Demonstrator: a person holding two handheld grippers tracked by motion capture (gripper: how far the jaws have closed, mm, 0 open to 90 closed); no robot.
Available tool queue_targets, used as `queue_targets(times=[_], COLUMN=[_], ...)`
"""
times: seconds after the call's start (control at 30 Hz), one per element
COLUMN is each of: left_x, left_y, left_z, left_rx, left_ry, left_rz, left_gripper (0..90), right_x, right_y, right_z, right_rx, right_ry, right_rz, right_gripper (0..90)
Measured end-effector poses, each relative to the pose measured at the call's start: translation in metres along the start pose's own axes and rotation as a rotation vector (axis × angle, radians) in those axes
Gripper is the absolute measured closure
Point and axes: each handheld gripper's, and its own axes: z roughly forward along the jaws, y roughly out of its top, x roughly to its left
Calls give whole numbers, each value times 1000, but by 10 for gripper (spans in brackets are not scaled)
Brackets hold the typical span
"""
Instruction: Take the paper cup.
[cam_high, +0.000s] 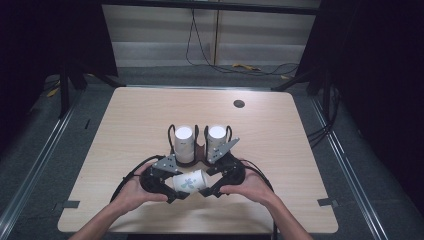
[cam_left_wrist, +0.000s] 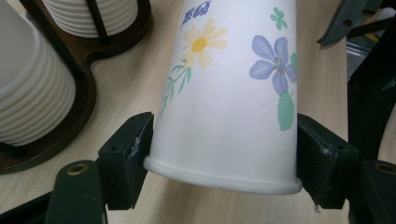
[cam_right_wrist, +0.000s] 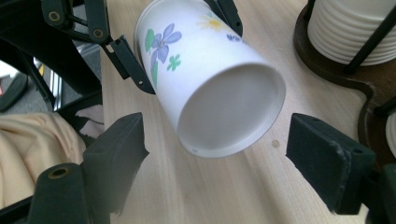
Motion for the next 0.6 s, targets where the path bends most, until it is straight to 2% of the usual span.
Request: queue_targets(times=[0.1, 0.13, 0.23, 0.33, 0.4, 0.43, 0.5, 0.6], left_x=[-3, -4, -5, -6, -8, -9, -10, -12], left_y=[-1, 0, 0, 0, 0, 1, 1, 0], left_z=[1, 1, 2, 4, 5, 5, 4, 6], left_rx=[30, 39, 14, 40, 37, 29, 44, 41], left_ry=[0, 7, -2, -6, -4, 5, 5, 5], left_rz=[28, 24, 22, 42, 39, 50, 55, 59], left_gripper=[270, 270, 271, 272, 273, 273, 274, 274], right_x=[0, 1, 2, 3, 4, 4, 4, 4], right_y=[4, 4, 7, 11, 13, 14, 14, 13], right_z=[2, 3, 6, 8, 9, 10, 11, 14], right_rx=[25, 31, 56, 68, 80, 85, 97, 95], right_ry=[8, 7, 12, 11, 15, 23, 26, 38], right_rz=[-15, -21, -40, -56, -61, -67, -75, -72], right_gripper=[193, 190, 180, 181, 182, 183, 180, 185])
